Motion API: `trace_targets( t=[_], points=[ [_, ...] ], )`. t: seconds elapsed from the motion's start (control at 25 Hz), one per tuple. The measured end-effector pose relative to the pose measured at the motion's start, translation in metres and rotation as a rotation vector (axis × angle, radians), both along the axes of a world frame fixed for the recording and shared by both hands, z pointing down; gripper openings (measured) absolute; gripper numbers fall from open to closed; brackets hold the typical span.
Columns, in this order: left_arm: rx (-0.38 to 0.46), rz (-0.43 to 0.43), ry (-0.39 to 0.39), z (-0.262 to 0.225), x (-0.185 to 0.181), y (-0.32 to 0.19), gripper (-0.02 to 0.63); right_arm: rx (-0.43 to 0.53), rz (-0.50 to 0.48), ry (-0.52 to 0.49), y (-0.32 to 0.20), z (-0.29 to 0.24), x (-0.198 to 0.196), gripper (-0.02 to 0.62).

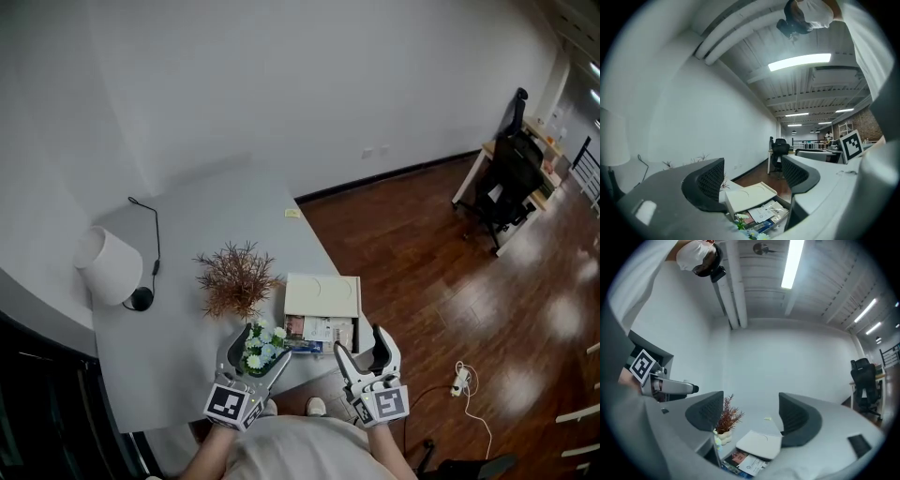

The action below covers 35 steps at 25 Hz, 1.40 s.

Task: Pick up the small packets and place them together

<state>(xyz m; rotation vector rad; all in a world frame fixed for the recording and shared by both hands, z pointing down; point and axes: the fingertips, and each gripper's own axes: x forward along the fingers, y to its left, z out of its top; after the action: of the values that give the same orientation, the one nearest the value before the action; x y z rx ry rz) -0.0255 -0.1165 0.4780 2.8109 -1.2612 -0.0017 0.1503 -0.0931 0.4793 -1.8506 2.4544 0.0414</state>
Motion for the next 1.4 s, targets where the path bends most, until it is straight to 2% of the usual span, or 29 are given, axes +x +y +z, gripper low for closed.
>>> trace_targets(
  t=[0.08, 0.12, 0.24, 0.36, 0.44, 0.56, 0.72, 0.76, 1.04, 1.2, 1.24, 1.28, 1.36, 1.4],
  points=[
    [0.010, 0.009, -0.028, 0.000, 0.007, 0.000, 0.390, -0.010, -0.028, 0.020, 0.003, -0.002, 0.000, 0.362],
    [0.003, 0.002, -0.036, 0.001, 0.009, -0.001, 0.372, -0.018, -0.043, 0.032, 0.003, 0.000, 0.001, 0.342],
    [-0.031, -0.002, 0.024, 0.000, 0.011, -0.005, 0.364, -0.071, -0.113, 0.080, -0.001, 0.015, -0.002, 0.342],
    [-0.024, -0.009, 0.058, -0.003, 0.009, -0.008, 0.364, -0.183, -0.195, 0.150, -0.011, 0.052, -0.006, 0.342],
    [-0.023, -0.025, 0.048, -0.002, 0.005, -0.010, 0.364, -0.291, -0.260, 0.247, -0.021, 0.093, -0.009, 0.342],
    [-0.039, -0.060, 0.030, 0.003, -0.001, -0.011, 0.362, -0.444, -0.375, 0.443, -0.034, 0.159, -0.017, 0.341],
    [-0.049, -0.088, 0.007, 0.006, -0.011, -0.010, 0.347, -0.588, -0.483, 0.648, -0.056, 0.225, -0.023, 0.330],
    [-0.053, -0.096, 0.003, 0.007, -0.013, -0.010, 0.347, -0.615, -0.504, 0.696, -0.061, 0.238, -0.023, 0.284],
    [-0.067, -0.143, -0.015, 0.012, -0.025, -0.010, 0.344, -0.752, -0.666, 0.978, -0.066, 0.306, -0.034, 0.282],
    [-0.068, -0.160, -0.022, 0.012, -0.030, -0.008, 0.342, -0.743, -0.643, 1.124, -0.072, 0.321, -0.030, 0.281],
    [-0.068, -0.166, -0.024, 0.013, -0.032, -0.008, 0.339, -0.737, -0.632, 1.145, -0.074, 0.321, -0.030, 0.220],
    [-0.068, -0.172, -0.026, 0.014, -0.034, -0.007, 0.337, -0.732, -0.629, 1.162, -0.074, 0.321, -0.029, 0.197],
    [-0.069, -0.183, -0.026, 0.015, -0.038, -0.007, 0.333, -0.726, -0.640, 1.174, -0.069, 0.319, -0.031, 0.031],
    [-0.070, -0.187, -0.025, 0.016, -0.040, -0.007, 0.333, -0.720, -0.641, 1.170, -0.066, 0.316, -0.033, 0.008]
  ],
)
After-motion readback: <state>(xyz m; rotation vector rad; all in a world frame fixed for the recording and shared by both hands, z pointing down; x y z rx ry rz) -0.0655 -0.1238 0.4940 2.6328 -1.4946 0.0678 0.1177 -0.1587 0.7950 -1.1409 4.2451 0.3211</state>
